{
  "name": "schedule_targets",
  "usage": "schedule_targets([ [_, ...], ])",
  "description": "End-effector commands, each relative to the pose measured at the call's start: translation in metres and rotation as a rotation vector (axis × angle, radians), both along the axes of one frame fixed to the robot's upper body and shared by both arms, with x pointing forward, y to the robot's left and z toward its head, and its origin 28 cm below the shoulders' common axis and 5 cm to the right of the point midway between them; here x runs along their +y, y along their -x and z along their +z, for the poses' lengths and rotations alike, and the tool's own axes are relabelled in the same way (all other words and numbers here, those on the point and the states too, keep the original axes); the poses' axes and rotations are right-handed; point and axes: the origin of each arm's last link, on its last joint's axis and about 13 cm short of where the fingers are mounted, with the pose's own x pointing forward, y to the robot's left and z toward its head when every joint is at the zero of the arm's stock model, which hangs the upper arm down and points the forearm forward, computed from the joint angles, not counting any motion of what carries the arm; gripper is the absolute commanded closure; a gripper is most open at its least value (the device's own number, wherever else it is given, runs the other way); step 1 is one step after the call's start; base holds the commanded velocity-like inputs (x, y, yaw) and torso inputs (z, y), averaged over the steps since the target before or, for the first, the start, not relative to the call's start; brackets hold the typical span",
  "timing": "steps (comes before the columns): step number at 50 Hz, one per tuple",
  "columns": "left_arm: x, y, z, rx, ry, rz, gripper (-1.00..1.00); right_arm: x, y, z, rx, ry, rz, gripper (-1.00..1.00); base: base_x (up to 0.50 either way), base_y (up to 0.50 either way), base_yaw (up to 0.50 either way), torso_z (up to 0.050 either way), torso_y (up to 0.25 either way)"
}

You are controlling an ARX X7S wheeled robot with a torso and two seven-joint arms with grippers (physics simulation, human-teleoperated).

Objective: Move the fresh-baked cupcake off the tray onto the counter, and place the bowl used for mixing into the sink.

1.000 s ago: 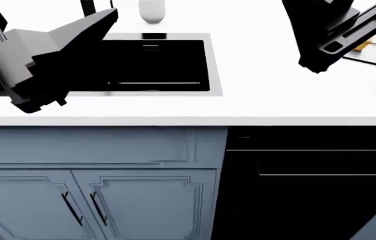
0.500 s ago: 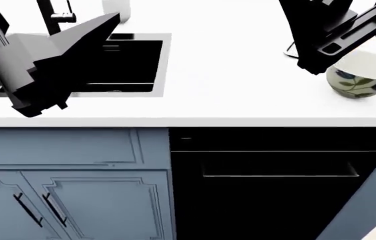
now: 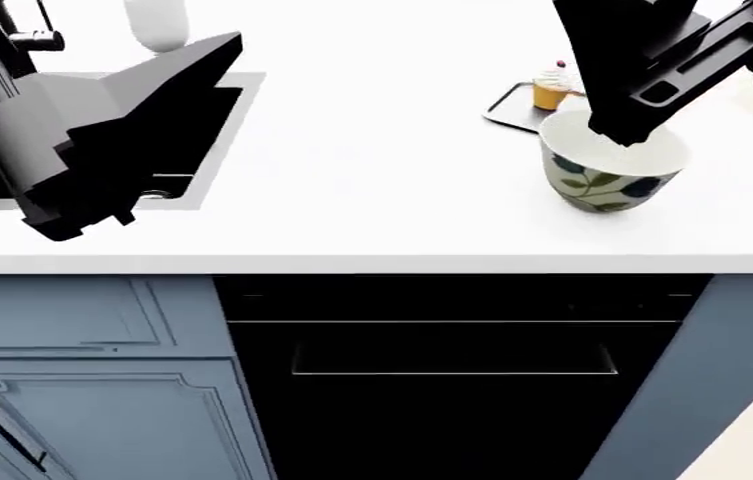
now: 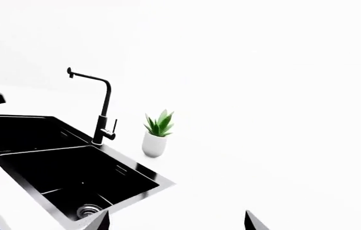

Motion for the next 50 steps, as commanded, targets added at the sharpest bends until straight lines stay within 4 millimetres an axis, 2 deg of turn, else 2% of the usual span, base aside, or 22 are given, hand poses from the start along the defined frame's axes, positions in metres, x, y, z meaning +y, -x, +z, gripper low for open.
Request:
schedule_targets([
  [1, 0.0002, 0.0010, -0.0009, 0.007, -0.002, -0.001, -1.00, 0.0022, -0.0008, 0.0007, -0.006, 0.001, 0.014, -1.00, 0.28, -0.41, 0.00, 0.000, 0.000],
  [35, -0.0025, 0.0052, 0.0009, 0.018, -0.033, -0.027, -1.00, 0.0035, 0.0000, 0.0016, 0.001, 0.027, 0.046, -1.00, 0.39, -0.24, 0.00, 0.000, 0.000],
  [50, -0.0091, 0.0099, 0.0013, 0.057, -0.055, -0.078, -1.00, 0.0016, 0.0076, 0.0059, 0.027, 0.052, 0.094, -1.00, 0.42, -0.21, 0.00, 0.000, 0.001],
])
